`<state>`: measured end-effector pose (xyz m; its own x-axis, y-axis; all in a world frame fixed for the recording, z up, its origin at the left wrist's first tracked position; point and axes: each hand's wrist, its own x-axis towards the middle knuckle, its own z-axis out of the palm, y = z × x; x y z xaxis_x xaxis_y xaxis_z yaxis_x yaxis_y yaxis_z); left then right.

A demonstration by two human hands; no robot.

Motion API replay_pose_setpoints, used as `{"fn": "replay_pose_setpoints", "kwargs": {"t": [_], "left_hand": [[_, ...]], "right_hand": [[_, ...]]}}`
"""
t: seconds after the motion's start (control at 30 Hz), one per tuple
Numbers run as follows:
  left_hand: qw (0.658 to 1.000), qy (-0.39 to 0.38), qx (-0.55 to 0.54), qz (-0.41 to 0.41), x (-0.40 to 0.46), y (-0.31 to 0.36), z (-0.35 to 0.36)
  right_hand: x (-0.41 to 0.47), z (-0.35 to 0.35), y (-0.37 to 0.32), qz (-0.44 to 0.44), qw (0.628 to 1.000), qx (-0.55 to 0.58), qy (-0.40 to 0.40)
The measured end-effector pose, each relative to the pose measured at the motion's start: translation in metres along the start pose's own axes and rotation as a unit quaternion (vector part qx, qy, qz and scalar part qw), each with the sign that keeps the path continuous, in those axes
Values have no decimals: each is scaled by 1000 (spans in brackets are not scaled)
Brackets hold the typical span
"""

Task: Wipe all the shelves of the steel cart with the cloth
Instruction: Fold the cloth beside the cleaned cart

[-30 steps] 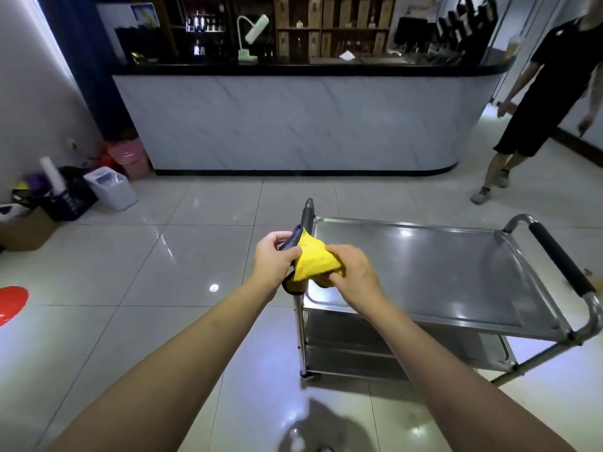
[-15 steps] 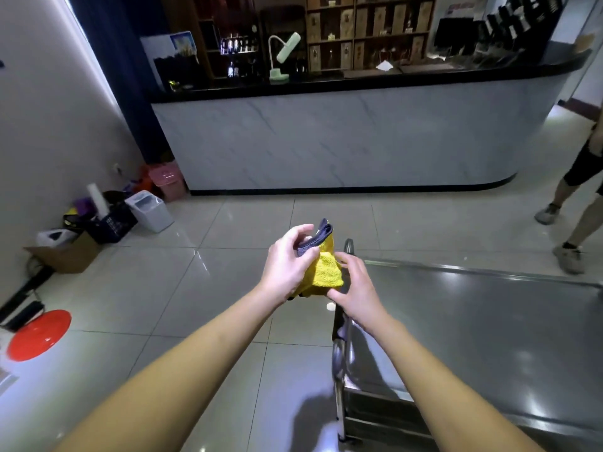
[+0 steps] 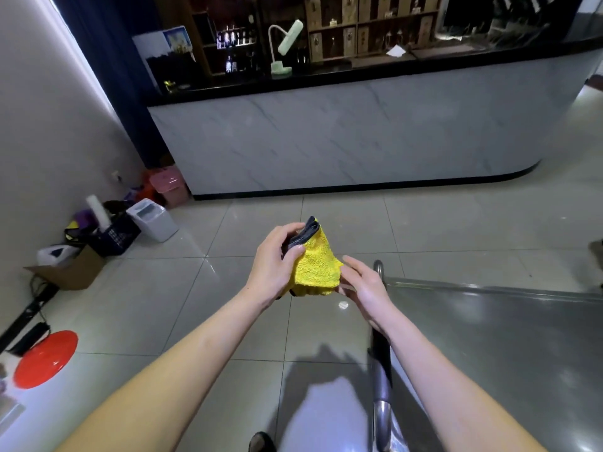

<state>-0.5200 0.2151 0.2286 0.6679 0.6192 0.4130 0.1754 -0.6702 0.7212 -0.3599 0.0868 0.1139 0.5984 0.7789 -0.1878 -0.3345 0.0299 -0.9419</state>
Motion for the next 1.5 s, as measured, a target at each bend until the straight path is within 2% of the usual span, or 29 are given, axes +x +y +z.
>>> {"fn": "replay_pose_setpoints", "kwargs": {"t": [0.1, 0.27, 0.37, 0.47, 0.57, 0.73, 0.9, 1.1, 1.27, 1.5], "left_hand": [[1000, -6, -23, -11, 26, -37, -11], [997, -55, -50, -37, 80, -112, -36], [993, -94, -26, -59, 115, -158, -45], [987, -140, -41, -70, 151, -198, -44], [984, -148, -58, -74, 183, -218, -35], [970, -177, -145, -82, 234, -220, -9], [964, -202, -168, -49, 277, -212, 33], [925, -275, -252, -72, 344, -200, 101], [910, -311, -267, -62, 423, -175, 164], [887, -387, -251, -2, 497, -132, 259]], "right_hand": [[29, 16, 2, -33, 998, -45, -4], [88, 59, -3, -96, 983, -109, 112], [118, 86, -10, -132, 968, -134, 165], [147, 107, -22, -165, 954, -164, 189], [163, 117, -37, -183, 946, -171, 205], [189, 106, -55, -198, 926, -178, 266], [216, 80, -75, -222, 902, -185, 319], [262, 22, -104, -225, 883, -175, 372], [309, -37, -132, -237, 860, -161, 422], [335, -119, -159, -211, 822, -145, 509]]}}
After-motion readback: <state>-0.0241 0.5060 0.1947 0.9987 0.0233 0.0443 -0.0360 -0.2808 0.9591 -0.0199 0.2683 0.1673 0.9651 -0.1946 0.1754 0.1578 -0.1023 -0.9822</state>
